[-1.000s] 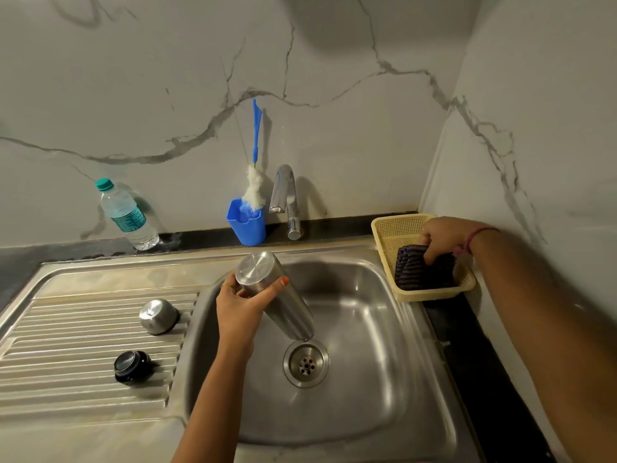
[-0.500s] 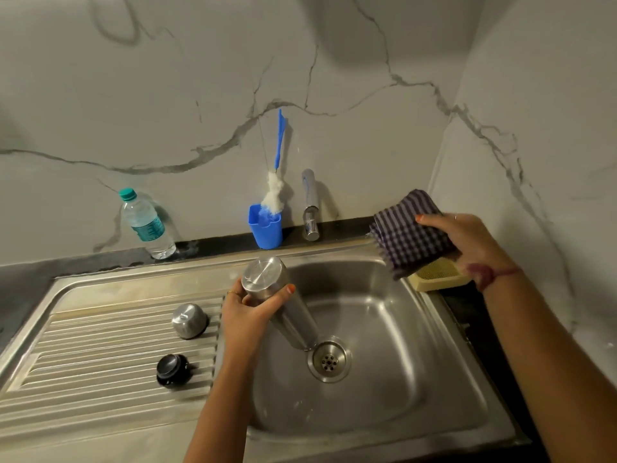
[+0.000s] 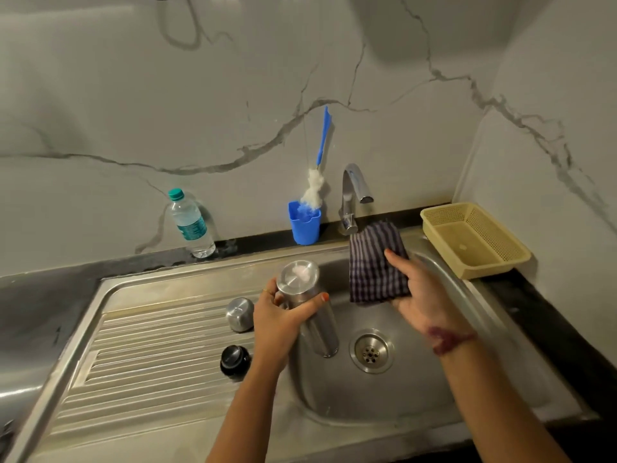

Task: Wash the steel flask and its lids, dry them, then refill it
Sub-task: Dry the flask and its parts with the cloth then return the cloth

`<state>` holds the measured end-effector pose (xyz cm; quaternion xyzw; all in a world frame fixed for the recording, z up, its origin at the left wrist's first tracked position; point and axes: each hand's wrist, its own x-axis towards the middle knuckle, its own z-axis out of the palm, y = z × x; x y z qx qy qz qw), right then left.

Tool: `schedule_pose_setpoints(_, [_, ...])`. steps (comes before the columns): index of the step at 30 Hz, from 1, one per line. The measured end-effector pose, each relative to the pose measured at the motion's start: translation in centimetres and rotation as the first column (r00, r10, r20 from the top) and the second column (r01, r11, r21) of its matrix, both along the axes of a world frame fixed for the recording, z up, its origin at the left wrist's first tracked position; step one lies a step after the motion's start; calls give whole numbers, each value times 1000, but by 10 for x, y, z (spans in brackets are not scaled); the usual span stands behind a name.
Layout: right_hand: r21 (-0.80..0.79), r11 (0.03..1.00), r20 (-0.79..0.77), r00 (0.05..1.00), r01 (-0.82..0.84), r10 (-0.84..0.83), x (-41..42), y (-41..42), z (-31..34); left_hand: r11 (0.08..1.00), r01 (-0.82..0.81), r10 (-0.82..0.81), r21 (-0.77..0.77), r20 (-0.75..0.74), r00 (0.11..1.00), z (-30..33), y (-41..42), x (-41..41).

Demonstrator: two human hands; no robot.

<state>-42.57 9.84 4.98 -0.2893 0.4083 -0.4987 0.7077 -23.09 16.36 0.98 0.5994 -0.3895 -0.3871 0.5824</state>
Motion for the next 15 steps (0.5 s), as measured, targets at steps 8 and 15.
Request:
schedule_pose_setpoints(8, [-436,562,-885,448,-703,-126,65,2,23,992,124,-123,-21,62,991,6,-4,4])
schedule_pose_setpoints(15, [-493,165,-850,432,-854,-301,54,-6,6,994,102,-96,-39,130,987,6,-11,5])
